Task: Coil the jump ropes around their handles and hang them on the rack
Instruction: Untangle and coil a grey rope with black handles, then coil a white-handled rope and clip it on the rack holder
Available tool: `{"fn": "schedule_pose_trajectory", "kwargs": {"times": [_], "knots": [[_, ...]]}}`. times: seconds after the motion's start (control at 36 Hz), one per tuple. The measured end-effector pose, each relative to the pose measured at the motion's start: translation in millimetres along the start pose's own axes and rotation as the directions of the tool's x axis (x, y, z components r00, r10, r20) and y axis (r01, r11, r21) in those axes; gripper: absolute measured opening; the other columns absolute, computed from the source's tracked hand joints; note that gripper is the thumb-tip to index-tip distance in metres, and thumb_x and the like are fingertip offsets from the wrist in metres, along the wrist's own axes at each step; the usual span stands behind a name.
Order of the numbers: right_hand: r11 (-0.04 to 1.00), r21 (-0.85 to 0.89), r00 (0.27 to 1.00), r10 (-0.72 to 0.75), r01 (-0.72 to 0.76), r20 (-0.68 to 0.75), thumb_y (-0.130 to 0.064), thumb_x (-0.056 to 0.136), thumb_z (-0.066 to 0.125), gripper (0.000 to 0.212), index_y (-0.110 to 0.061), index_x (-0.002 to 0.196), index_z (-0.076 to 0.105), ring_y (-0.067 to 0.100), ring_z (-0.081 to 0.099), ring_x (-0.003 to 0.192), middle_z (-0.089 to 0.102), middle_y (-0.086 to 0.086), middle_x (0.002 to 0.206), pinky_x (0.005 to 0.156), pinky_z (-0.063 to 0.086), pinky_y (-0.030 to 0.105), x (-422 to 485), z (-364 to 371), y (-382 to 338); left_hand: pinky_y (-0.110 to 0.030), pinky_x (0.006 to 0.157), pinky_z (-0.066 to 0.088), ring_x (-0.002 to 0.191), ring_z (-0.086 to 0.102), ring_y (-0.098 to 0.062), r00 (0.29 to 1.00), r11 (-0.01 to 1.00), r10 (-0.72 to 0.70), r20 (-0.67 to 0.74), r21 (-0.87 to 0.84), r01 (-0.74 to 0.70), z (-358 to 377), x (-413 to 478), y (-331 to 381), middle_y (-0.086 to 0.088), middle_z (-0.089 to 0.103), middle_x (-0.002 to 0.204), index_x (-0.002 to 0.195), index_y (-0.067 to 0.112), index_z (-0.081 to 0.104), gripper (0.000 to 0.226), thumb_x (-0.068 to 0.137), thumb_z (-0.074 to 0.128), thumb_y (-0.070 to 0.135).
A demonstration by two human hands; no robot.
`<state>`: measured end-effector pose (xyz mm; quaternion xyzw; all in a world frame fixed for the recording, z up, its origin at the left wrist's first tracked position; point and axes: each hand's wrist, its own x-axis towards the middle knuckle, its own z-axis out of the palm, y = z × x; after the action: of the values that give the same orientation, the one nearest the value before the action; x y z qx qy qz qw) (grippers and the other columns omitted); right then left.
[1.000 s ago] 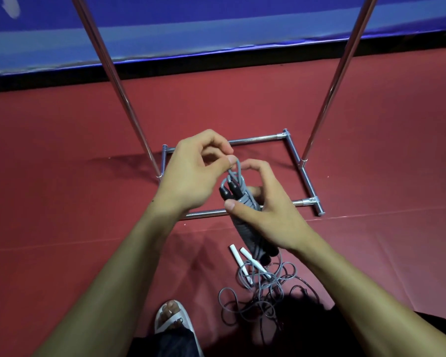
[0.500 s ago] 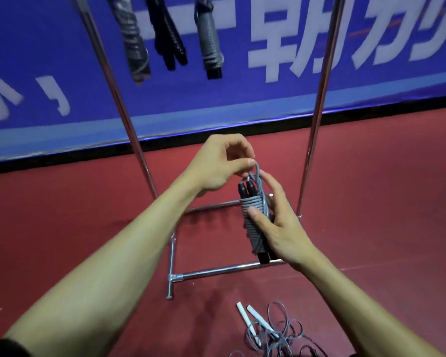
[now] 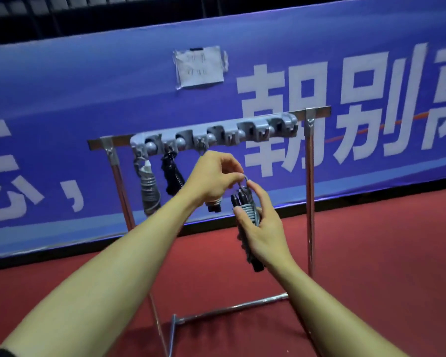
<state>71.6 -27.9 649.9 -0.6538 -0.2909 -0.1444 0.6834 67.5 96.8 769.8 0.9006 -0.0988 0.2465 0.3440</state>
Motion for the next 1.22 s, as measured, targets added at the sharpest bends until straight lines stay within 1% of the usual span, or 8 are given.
{"fn": "schedule_pose_trajectory", "kwargs": {"times": [0.06,0.19,0.31,0.61,0.75,0.92,1.06,1.22], "knots": [[0.999,-0.031,0.999,-0.025,0.025,-0.025,-0.044,0.087,0.063,0.050,-0.062,0.128,0.040,0.018,0.061,0.069,0.063,-0.011,0.088,0.072,0.055,0.047,31,3,-4,-0.024,0.058,0.048,0.050,0.055,-0.006,0.999,1.000,0.011,-0.038,0.013,-0.011,-8,27,3,0.002,0.067,0.060,0.070,0.019,0.068,0.021,0.081,0.073,0.002],[0.996,-0.075,0.997,-0.055,0.051,-0.053,-0.036,0.091,0.064,0.049,-0.058,0.128,0.041,0.023,0.068,0.060,0.066,-0.003,0.071,0.065,0.058,0.048,96,8,-2,-0.017,0.052,0.045,0.047,0.054,0.001,0.992,0.999,0.035,-0.123,0.019,-0.033,-23,80,3,0.011,0.063,0.050,0.072,0.012,0.071,0.015,0.079,0.073,-0.001],[0.997,-0.059,0.995,-0.054,0.049,-0.084,-0.036,0.091,0.063,0.051,-0.058,0.130,0.040,0.026,0.067,0.062,0.068,0.002,0.073,0.065,0.057,0.048,129,15,7,-0.037,0.067,0.059,0.062,0.066,-0.016,0.982,0.998,0.050,-0.181,-0.024,-0.055,-23,108,-12,-0.005,0.071,0.067,0.068,0.019,0.070,0.022,0.079,0.073,0.001],[0.995,0.077,0.998,-0.059,0.061,-0.027,-0.029,0.093,0.064,0.051,-0.051,0.135,0.044,0.022,0.064,0.053,0.063,0.002,0.068,0.055,0.057,0.038,141,13,14,-0.013,0.040,0.040,0.043,0.054,0.002,0.988,0.999,0.007,-0.154,0.043,0.000,-26,122,-9,-0.002,0.068,0.068,0.079,0.008,0.070,0.008,0.085,0.068,0.005],[0.997,0.064,0.998,-0.053,0.052,0.016,-0.030,0.092,0.064,0.050,-0.052,0.132,0.044,0.023,0.066,0.056,0.063,0.002,0.067,0.056,0.056,0.036,138,16,15,-0.015,0.048,0.045,0.053,0.062,-0.005,0.989,0.987,-0.014,-0.147,0.158,0.037,-29,119,-13,-0.003,0.071,0.069,0.070,0.019,0.069,0.017,0.084,0.070,0.009],[0.994,0.104,1.000,0.011,-0.012,0.016,-0.028,0.093,0.065,0.053,-0.050,0.135,0.042,0.023,0.065,0.058,0.063,0.003,0.069,0.061,0.058,0.041,139,20,34,-0.040,0.074,0.060,0.076,0.072,-0.027,0.991,0.951,-0.101,-0.091,0.283,0.123,-22,122,-9,-0.013,0.072,0.076,0.069,0.017,0.066,0.016,0.083,0.071,0.010],[0.994,0.103,0.998,0.020,-0.026,0.054,-0.029,0.093,0.064,0.056,-0.051,0.137,0.039,0.026,0.067,0.070,0.068,0.013,0.082,0.078,0.058,0.048,138,20,45,-0.041,0.076,0.060,0.079,0.071,-0.026,0.983,0.947,-0.135,-0.124,0.274,0.165,-18,117,-15,-0.011,0.072,0.079,0.078,0.015,0.067,0.009,0.086,0.066,0.009],[0.979,0.180,0.990,0.076,-0.097,0.119,-0.027,0.096,0.062,0.051,-0.040,0.140,0.040,0.025,0.066,0.095,0.069,0.012,0.103,0.077,0.056,0.029,134,18,53,-0.025,0.080,0.045,0.088,0.058,-0.018,0.955,0.967,-0.035,-0.296,0.233,0.107,0,87,-29,0.000,0.062,0.094,0.104,0.010,0.059,0.015,0.089,0.062,0.009]]}}
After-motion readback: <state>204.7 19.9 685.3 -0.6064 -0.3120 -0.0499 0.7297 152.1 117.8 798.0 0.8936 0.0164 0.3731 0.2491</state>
